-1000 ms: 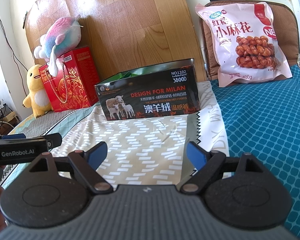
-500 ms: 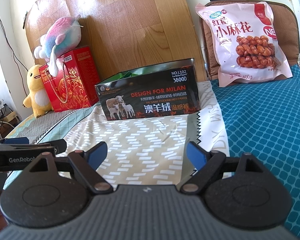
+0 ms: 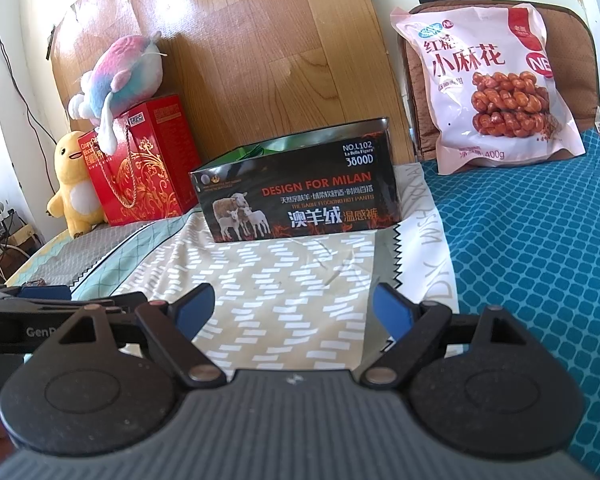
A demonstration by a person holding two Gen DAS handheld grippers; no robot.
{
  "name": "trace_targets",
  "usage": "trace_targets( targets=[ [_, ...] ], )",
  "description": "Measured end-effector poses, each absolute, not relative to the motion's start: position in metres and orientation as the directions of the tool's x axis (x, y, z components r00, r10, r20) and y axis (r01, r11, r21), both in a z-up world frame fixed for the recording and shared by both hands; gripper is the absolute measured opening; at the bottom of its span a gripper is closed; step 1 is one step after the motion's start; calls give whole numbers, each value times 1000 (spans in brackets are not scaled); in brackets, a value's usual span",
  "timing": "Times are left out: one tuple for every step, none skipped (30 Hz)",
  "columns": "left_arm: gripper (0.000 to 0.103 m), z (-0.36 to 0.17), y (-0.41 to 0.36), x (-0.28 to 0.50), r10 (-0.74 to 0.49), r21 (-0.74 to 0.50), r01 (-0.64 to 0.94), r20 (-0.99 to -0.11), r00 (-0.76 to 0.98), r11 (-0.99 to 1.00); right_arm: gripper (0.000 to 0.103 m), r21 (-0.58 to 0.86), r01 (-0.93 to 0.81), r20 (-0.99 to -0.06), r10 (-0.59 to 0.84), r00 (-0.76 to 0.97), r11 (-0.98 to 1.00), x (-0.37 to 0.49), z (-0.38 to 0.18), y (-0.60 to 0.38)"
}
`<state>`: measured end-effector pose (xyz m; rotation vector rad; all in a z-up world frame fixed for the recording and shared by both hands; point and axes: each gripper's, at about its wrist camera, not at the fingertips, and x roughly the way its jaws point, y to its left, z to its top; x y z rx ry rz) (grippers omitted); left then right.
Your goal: Organize snacks
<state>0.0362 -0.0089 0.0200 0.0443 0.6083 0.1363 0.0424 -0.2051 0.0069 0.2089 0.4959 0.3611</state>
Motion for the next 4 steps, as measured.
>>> trace_targets(
  targets=[
    [103, 20, -10, 36, 140, 83, -113, -563, 814, 990, 88, 281, -286, -426, 386, 818, 916, 42, 7, -205],
    [103, 21, -10, 36, 136, 82, -108, -563, 815, 991, 88, 282, -286, -426, 386, 818, 916, 42, 7, -205],
    [103, 21, -10, 37, 128, 78, -102, -567, 814, 992, 88, 282, -285, -426, 386, 818, 916, 42, 7, -205],
    [103, 20, -9, 38, 120, 70, -97, -574, 810, 993, 88, 281, -286, -426, 386, 818, 916, 42, 7, -204]
  ],
)
